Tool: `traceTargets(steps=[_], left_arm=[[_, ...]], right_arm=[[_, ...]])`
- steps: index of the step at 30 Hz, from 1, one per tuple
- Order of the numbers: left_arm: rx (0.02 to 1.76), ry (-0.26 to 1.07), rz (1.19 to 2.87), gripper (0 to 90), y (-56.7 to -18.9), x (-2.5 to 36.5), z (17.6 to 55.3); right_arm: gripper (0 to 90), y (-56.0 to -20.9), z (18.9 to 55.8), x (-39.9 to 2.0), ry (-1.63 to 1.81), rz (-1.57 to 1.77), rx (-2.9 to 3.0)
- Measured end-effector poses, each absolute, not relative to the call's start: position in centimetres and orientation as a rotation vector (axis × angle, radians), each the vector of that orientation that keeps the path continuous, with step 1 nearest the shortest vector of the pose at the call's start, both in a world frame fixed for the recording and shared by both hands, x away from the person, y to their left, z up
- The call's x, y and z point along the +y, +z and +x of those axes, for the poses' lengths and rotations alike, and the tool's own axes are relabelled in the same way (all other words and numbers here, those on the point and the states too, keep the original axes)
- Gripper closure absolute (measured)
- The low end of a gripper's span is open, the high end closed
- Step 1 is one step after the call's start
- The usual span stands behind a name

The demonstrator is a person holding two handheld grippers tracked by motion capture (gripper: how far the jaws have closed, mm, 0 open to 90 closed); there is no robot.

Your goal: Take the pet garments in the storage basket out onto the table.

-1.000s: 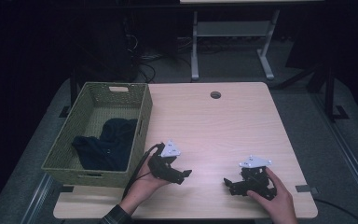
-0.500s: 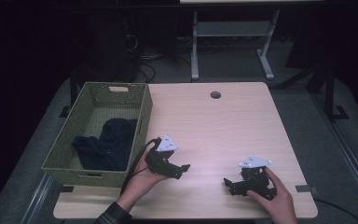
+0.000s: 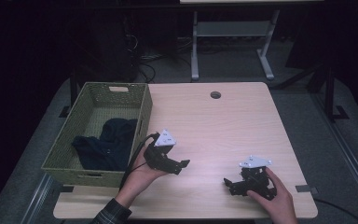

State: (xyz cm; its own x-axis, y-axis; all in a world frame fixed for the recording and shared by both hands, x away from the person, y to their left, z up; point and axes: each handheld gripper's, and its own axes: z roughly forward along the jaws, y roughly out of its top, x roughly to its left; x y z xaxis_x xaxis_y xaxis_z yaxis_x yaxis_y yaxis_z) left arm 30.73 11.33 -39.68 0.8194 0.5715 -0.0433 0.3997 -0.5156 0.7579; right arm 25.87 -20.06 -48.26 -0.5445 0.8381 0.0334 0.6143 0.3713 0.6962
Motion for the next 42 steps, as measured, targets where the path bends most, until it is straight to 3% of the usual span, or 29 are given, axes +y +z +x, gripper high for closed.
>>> traceTargets(steps=[8,42], left_arm=[[0.697,0.227,2.153,14.2,-38.5,11.7,31.0],[0.718,0.31,2.084,14.1,-34.7,15.1,32.9]], right_arm=[[0.0,-48.3,25.9,-20.1,0.962,1.278,2.31],[0.0,-48.3,25.9,-20.1,0.961,1.277,2.31]])
